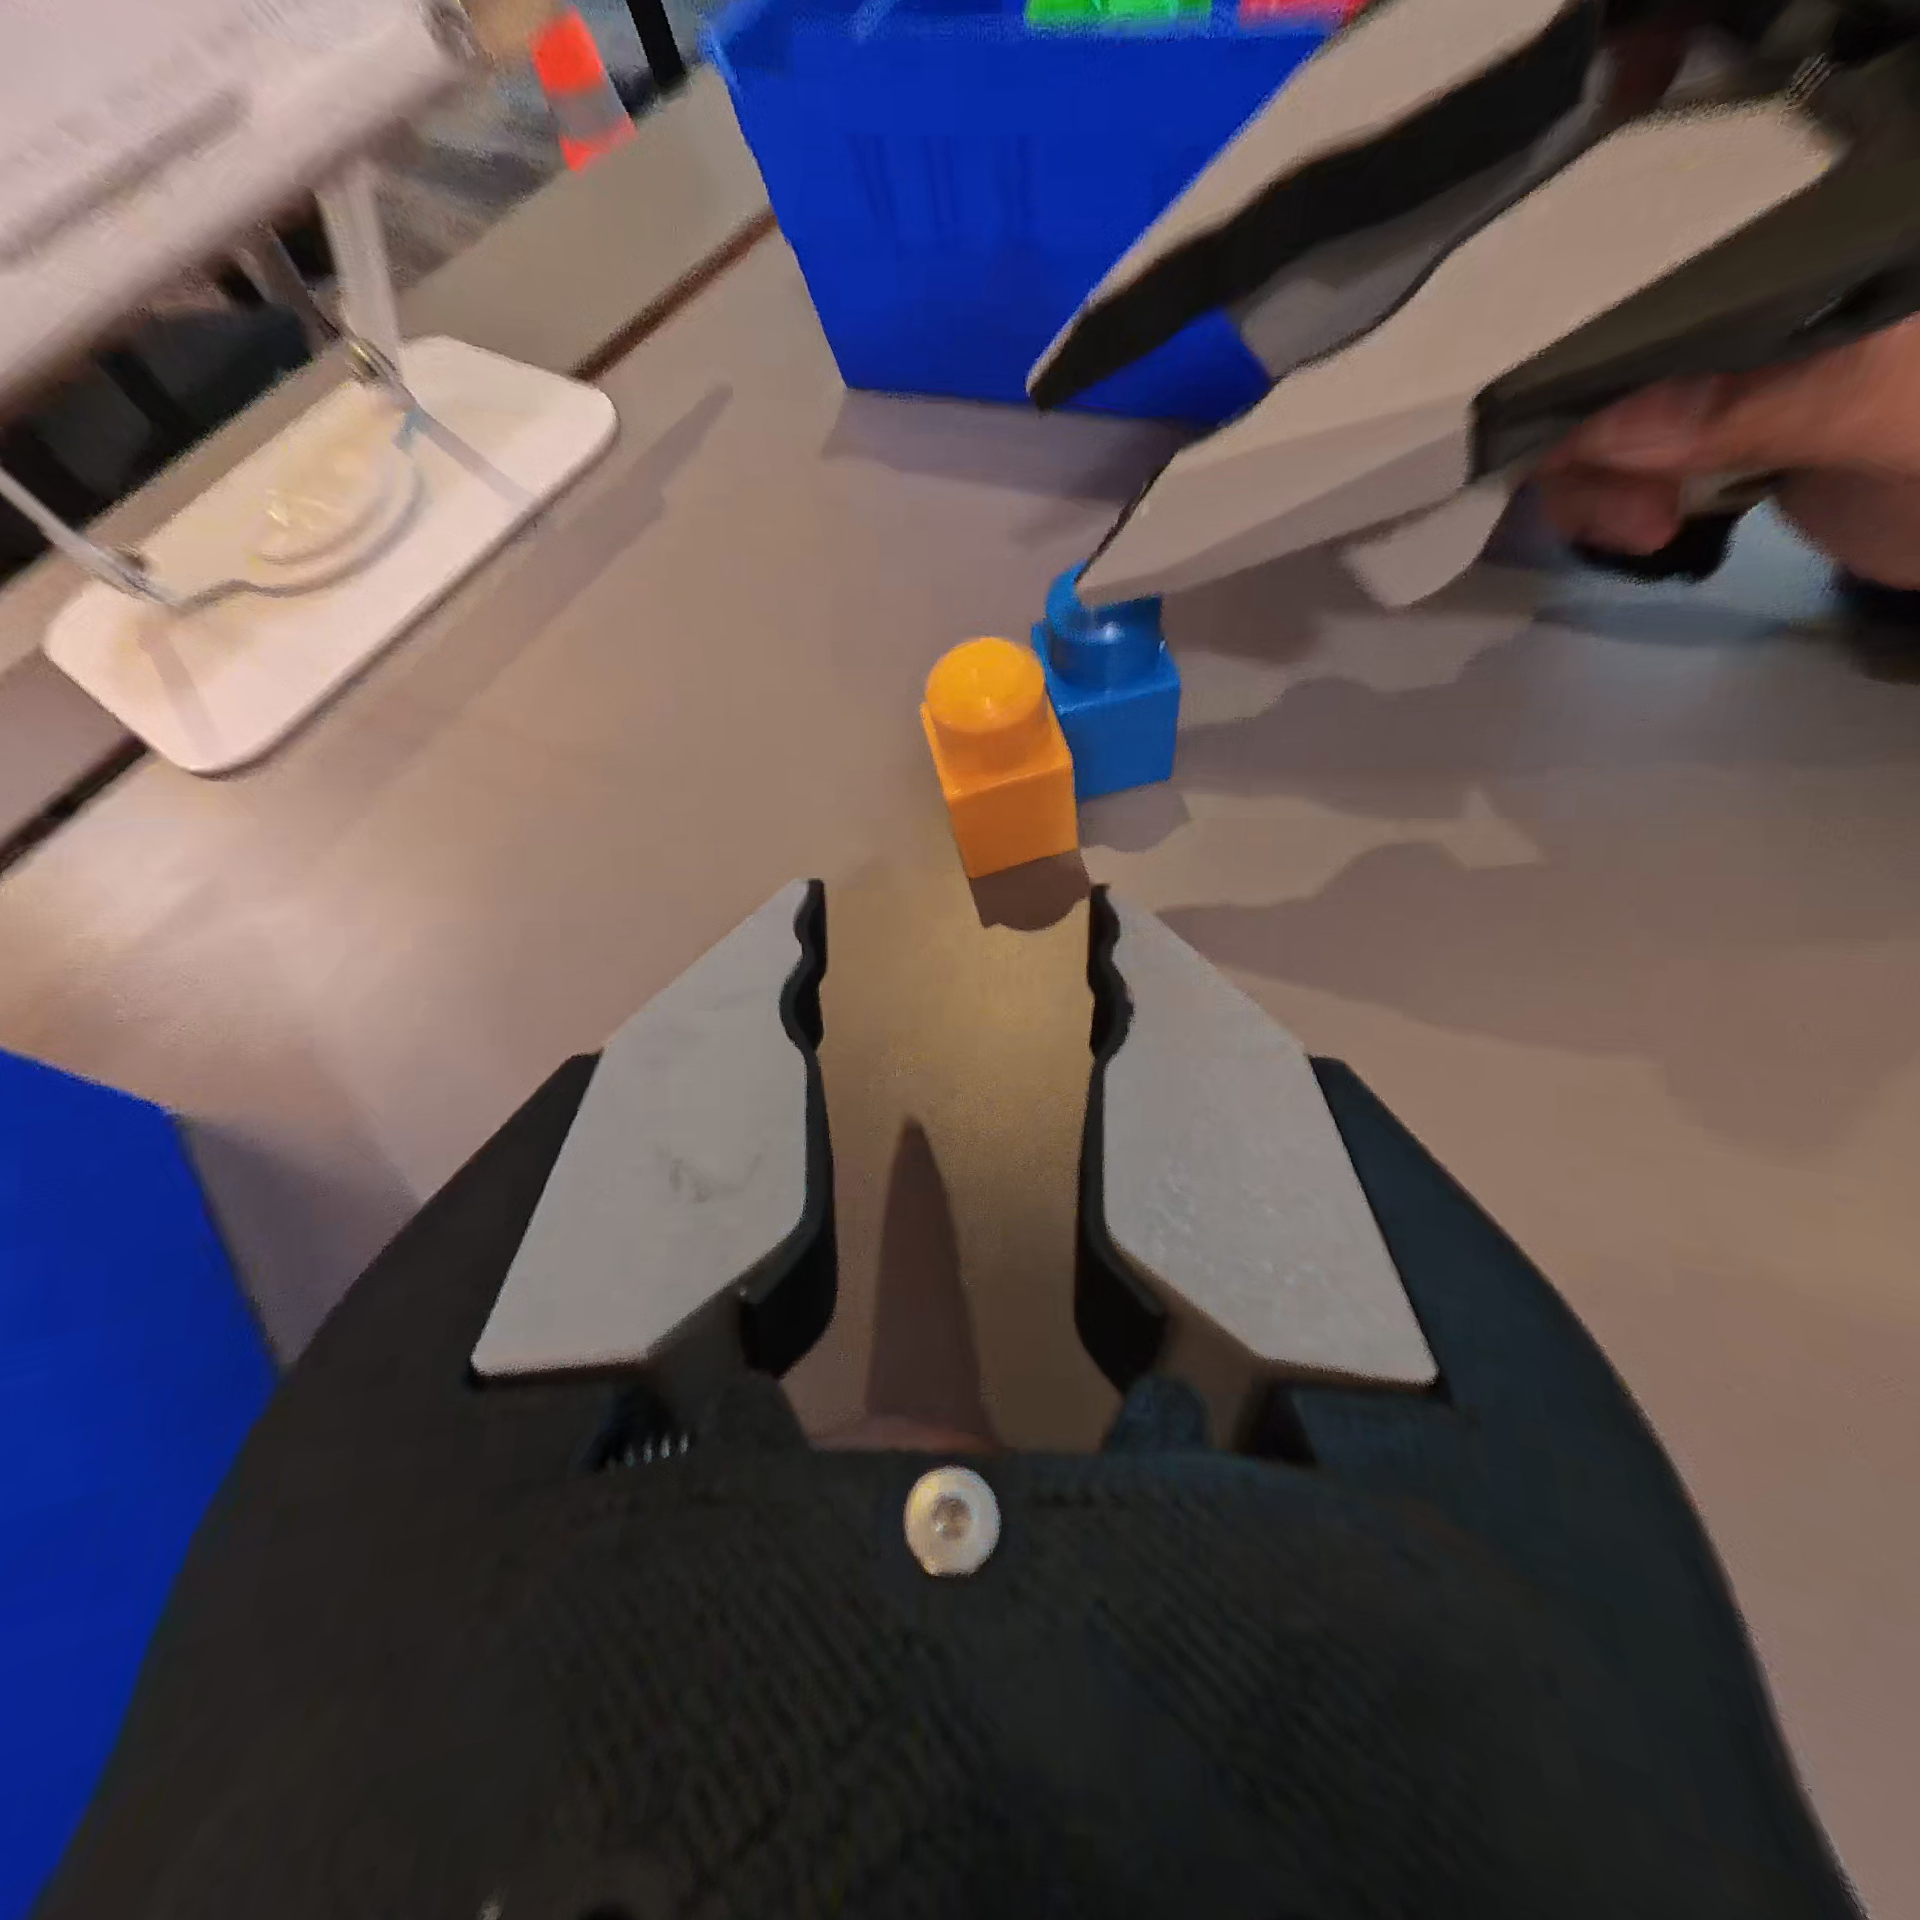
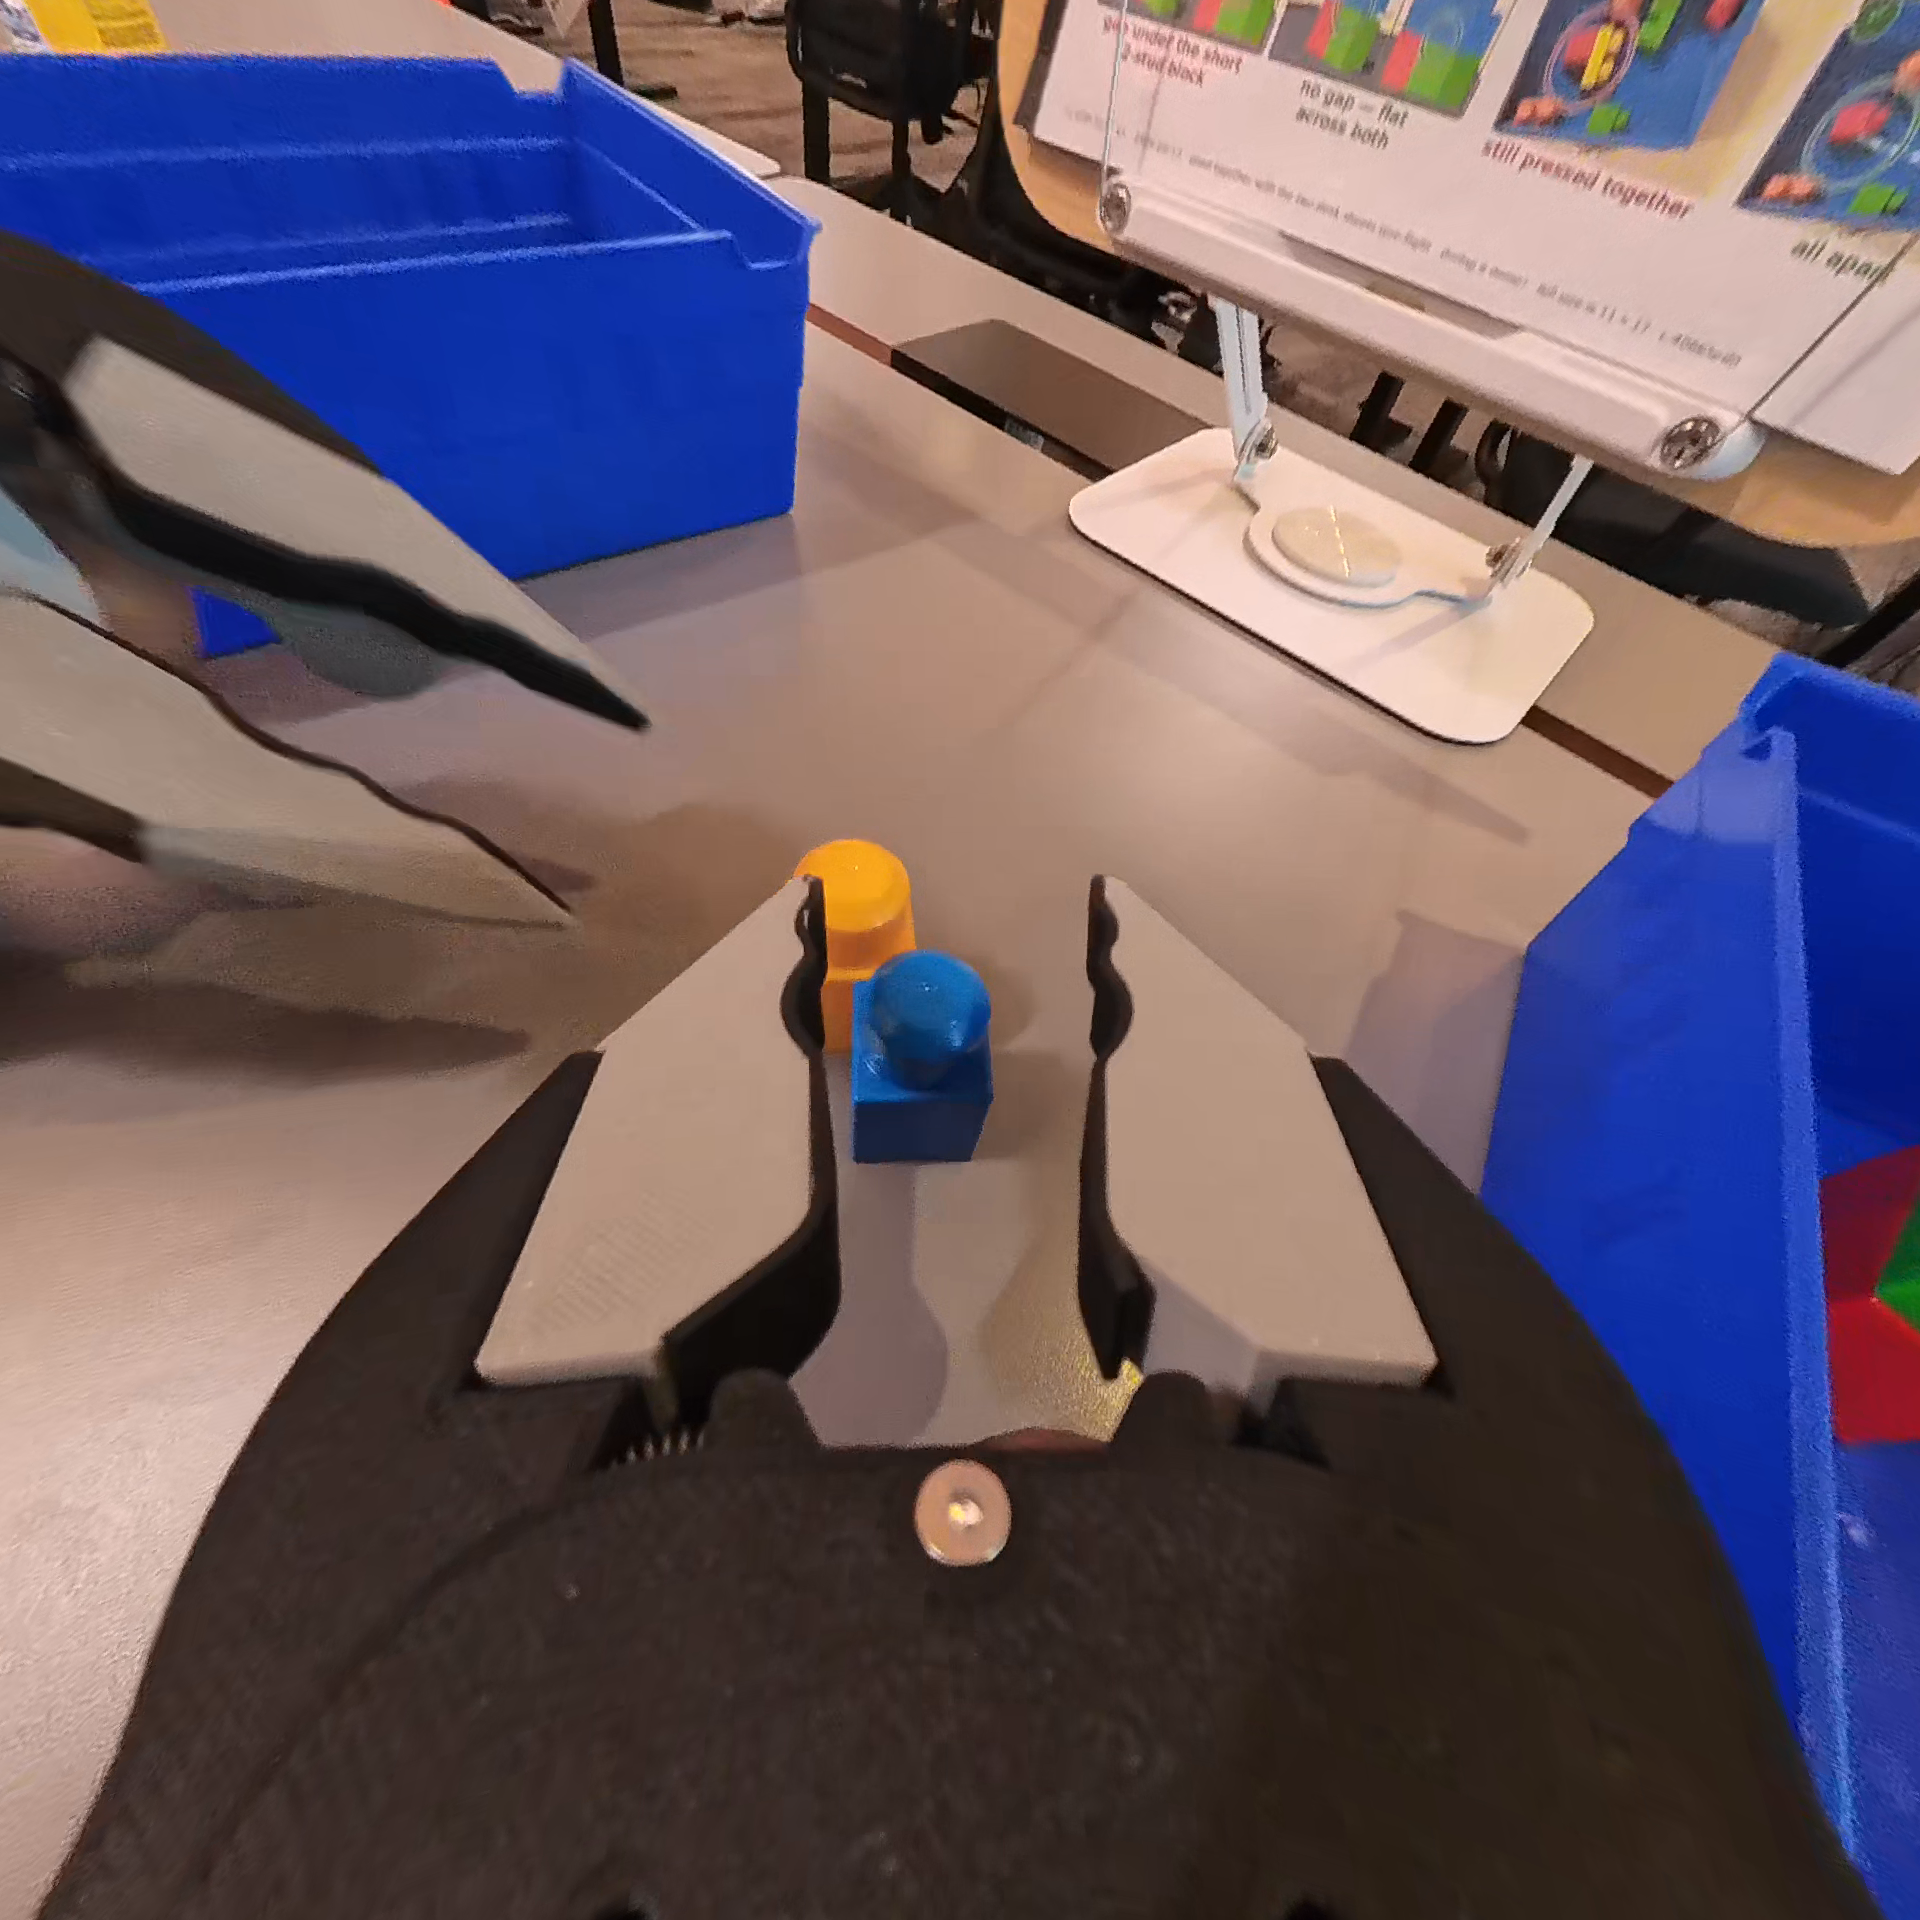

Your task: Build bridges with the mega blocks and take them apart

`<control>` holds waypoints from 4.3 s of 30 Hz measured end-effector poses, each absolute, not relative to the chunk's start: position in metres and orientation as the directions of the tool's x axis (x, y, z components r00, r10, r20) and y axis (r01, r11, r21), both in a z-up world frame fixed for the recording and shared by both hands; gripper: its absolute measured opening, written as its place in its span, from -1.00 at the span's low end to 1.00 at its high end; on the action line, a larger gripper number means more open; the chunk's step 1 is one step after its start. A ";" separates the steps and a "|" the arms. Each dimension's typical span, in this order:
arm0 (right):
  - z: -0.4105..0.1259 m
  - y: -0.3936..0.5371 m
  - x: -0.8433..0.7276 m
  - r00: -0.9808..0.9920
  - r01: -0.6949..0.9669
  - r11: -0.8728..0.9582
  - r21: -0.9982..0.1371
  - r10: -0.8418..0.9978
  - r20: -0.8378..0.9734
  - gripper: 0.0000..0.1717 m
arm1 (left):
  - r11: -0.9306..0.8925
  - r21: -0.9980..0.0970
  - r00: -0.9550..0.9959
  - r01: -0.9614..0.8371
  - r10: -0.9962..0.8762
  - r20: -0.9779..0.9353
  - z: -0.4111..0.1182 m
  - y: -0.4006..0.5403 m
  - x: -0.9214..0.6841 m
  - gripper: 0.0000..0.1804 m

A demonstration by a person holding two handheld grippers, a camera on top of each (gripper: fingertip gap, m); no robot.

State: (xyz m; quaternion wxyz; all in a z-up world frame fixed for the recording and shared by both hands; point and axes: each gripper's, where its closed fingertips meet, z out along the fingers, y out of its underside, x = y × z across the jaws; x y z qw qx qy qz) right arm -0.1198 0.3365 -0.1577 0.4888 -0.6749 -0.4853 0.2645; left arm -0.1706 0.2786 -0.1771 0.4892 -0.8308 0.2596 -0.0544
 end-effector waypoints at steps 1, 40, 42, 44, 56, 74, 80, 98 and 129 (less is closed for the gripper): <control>-0.155 0.336 -0.119 0.387 0.389 -0.040 -0.920 0.914 0.124 -0.46 | -0.351 -0.862 0.864 -0.366 -0.472 -0.175 -0.160 0.271 -0.174 -0.47; -0.125 0.315 -0.118 0.316 0.286 0.034 -0.958 0.940 0.128 -0.51 | -0.886 -0.338 0.920 -0.317 -0.201 -0.336 -0.180 0.207 -0.489 -0.54; -0.124 0.312 -0.119 0.300 0.287 0.042 -0.957 0.945 0.131 -0.51 | -0.846 -0.414 0.930 -0.337 -0.231 -0.285 -0.159 0.207 -0.466 -0.54; -0.123 0.302 -0.123 0.255 0.284 0.068 -0.956 0.956 0.144 -0.49 | -0.791 -0.487 0.929 -0.371 -0.313 -0.199 -0.141 0.208 -0.429 -0.54; -0.106 0.207 -0.142 -0.014 0.109 0.510 -0.853 0.859 0.511 -0.68 | -0.603 -0.586 0.628 -0.542 -0.753 0.194 -0.132 0.206 -0.206 -0.56; -0.132 0.183 -0.136 -0.237 0.180 0.509 -0.842 0.853 0.465 -0.60 | -0.662 -0.585 0.312 -0.469 -0.744 0.591 -0.140 0.177 -0.129 -0.55; -0.115 0.215 -0.128 -0.131 0.192 0.399 -0.897 0.916 0.379 -0.64 | -0.534 -0.764 0.457 -0.362 -0.816 0.355 -0.122 0.217 -0.156 -0.37; -0.076 0.311 -0.092 0.242 0.062 0.010 -0.998 0.970 0.025 -0.64 | -0.364 -0.777 0.755 -0.513 -0.621 -0.208 -0.186 0.303 -0.150 -0.26; -0.107 0.286 -0.117 0.059 0.153 -0.157 -0.976 0.987 -0.149 -0.64 | -0.304 -0.754 0.554 -0.582 -0.827 -0.094 -0.229 0.264 -0.131 -0.61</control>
